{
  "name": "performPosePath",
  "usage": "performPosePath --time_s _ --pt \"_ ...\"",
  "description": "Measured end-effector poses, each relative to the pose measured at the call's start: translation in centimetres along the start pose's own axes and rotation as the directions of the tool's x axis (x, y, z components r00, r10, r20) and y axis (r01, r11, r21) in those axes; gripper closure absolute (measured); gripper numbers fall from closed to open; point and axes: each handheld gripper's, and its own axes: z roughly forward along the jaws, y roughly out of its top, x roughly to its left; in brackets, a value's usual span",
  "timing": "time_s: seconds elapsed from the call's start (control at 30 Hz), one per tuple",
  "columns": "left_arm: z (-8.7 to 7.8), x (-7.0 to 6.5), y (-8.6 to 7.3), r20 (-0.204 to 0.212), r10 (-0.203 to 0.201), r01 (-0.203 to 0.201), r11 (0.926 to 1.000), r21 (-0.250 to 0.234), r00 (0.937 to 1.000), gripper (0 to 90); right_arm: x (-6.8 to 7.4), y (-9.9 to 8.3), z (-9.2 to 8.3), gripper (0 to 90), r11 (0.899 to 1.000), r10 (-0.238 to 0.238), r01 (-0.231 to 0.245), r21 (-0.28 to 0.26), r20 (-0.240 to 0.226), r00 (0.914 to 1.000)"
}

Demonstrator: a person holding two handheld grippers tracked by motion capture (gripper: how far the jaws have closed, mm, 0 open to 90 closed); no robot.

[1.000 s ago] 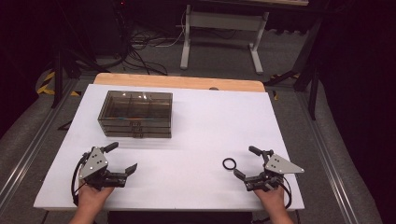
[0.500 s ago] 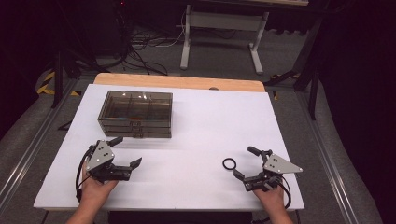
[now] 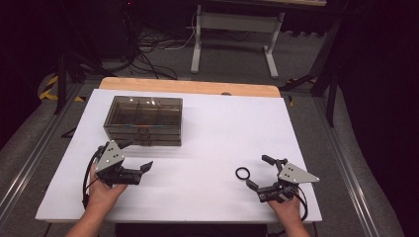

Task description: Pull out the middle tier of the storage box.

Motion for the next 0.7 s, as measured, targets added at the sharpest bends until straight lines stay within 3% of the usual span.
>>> performPosePath --time_s 0.1,0.33,0.37,0.47,0.7 --pt "0.1 0.1 0.3 0.015 0.031 -0.031 0.999 0.032 0.9994 10.9 0.0 0.0 0.0 0.5 1.0 0.001 -0.002 -0.003 -0.013 0.9999" --pt "0.1 0.4 0.9 0.027 0.072 -0.073 0.9965 0.039 0.997 12.8 0.0 0.0 0.0 0.5 1.0 0.002 -0.002 0.001 -0.018 0.9998" --pt "0.2 0.3 1.1 0.028 0.1 -0.101 0.9936 0.05 0.9946 12.8 0.0 0.0 0.0 0.6 1.0 -0.001 0.001 0.003 -0.019 0.9998" --pt "0.3 0.0 1.2 0.024 0.131 -0.132 0.9896 0.056 0.9911 12.8 0.1 0.0 0.0 0.6 1.0 0.0 0.0 0.002 -0.025 0.9997" --pt "0.6 0.0 1.5 0.014 0.172 -0.172 0.9833 0.058 0.9851 13.3 0.1 0.0 0.0 0.5 1.0 -0.001 0.001 -0.001 -0.03 0.9996"
